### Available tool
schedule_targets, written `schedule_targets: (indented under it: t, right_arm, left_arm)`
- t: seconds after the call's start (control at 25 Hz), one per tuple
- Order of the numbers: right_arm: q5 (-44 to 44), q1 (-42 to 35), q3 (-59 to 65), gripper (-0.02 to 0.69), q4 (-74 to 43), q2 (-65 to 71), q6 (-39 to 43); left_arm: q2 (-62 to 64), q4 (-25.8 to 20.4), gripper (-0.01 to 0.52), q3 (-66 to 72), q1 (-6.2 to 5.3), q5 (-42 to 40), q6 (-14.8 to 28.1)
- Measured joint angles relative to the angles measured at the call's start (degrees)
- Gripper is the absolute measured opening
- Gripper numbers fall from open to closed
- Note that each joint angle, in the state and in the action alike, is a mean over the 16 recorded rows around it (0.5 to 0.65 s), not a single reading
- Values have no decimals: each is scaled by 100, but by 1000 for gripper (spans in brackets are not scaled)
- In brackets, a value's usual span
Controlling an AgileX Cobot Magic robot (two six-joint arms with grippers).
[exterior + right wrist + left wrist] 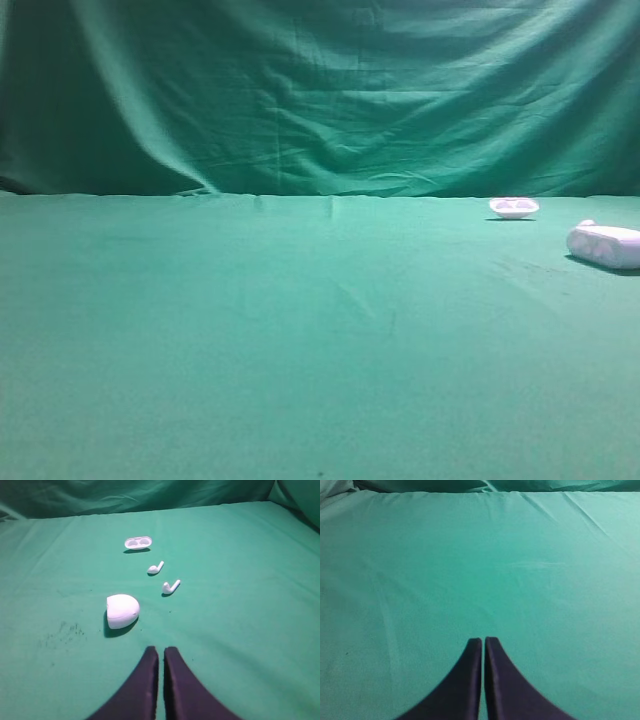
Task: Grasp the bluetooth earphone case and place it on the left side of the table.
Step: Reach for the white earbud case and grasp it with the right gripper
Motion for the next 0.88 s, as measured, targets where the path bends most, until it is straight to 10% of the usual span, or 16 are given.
schedule_targets:
  t: [0.88]
  right_arm:
    - [-775, 0, 5, 0, 168, 0, -28]
  left_arm:
    - [0, 0, 0, 0, 0, 0, 0]
